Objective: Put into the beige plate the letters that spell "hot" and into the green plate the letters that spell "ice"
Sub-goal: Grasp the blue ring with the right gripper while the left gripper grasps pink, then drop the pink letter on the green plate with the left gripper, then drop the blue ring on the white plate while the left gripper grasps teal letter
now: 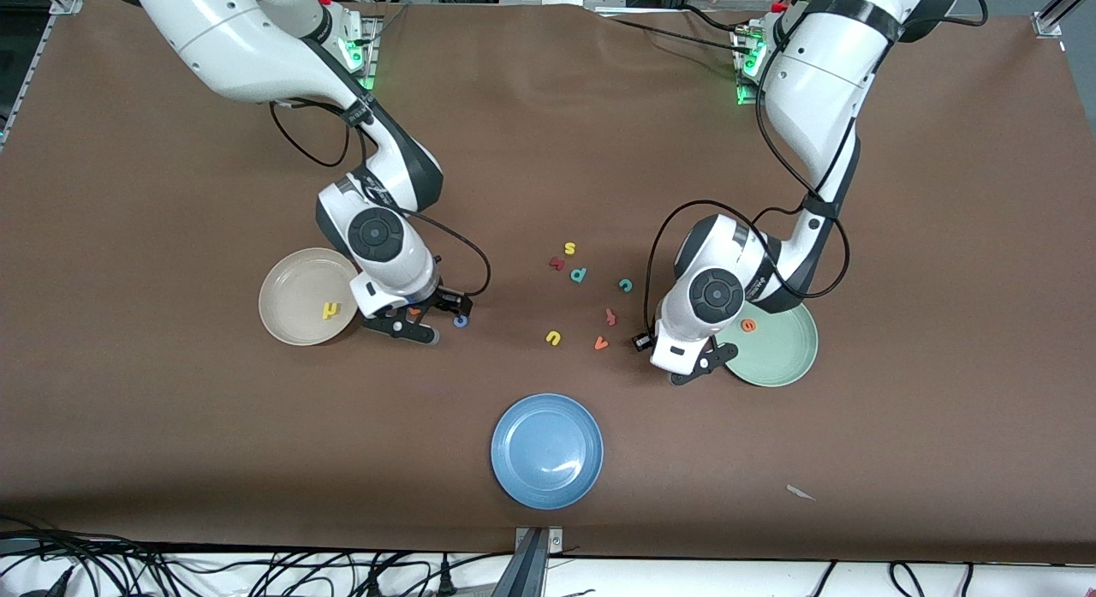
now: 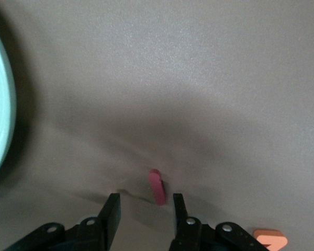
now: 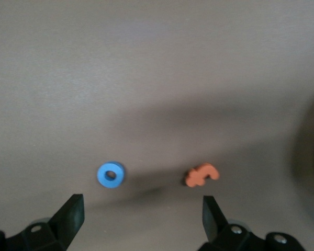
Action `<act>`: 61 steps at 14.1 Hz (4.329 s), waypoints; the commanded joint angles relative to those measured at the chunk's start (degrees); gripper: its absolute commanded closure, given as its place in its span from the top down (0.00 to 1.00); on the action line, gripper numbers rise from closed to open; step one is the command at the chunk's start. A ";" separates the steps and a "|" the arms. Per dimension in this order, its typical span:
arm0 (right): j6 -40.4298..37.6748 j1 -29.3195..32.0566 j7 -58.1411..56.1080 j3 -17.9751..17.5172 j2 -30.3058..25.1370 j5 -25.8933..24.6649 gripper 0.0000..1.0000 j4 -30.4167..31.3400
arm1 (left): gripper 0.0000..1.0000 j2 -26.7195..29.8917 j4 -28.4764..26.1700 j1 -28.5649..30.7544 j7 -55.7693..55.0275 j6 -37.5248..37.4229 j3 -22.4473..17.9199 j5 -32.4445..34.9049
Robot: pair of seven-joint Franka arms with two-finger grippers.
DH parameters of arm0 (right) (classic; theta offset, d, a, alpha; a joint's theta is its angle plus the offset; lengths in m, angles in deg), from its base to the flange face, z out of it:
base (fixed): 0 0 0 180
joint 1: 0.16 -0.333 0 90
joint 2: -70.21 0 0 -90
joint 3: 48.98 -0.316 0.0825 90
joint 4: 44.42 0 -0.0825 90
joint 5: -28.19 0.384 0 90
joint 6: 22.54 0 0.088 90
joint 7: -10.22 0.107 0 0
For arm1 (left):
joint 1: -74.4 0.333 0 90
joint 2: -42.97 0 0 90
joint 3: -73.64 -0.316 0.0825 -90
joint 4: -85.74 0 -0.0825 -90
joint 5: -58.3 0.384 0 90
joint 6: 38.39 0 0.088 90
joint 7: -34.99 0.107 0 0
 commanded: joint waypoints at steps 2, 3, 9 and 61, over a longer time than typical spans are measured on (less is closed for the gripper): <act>1.54 -2.88 1.11 0.22 5.24 -1.23 1.00 -5.71 | 0.47 -1.86 2.72 -0.12 -0.41 -1.15 -0.17 -2.03; 2.68 -3.06 1.11 0.22 5.94 -1.14 1.00 -5.71 | 0.45 -1.94 2.72 -0.12 -0.41 -1.06 -0.25 -1.94; 3.66 -2.79 -0.29 0.31 7.18 -1.31 0.90 -5.89 | 0.00 -1.86 2.63 -0.03 -1.20 -0.97 -0.17 -1.94; -7.03 -1.57 -6.60 1.19 3.15 -0.61 0.19 -8.52 | 0.65 8.08 -16.26 -4.78 38.17 4.29 3.53 3.42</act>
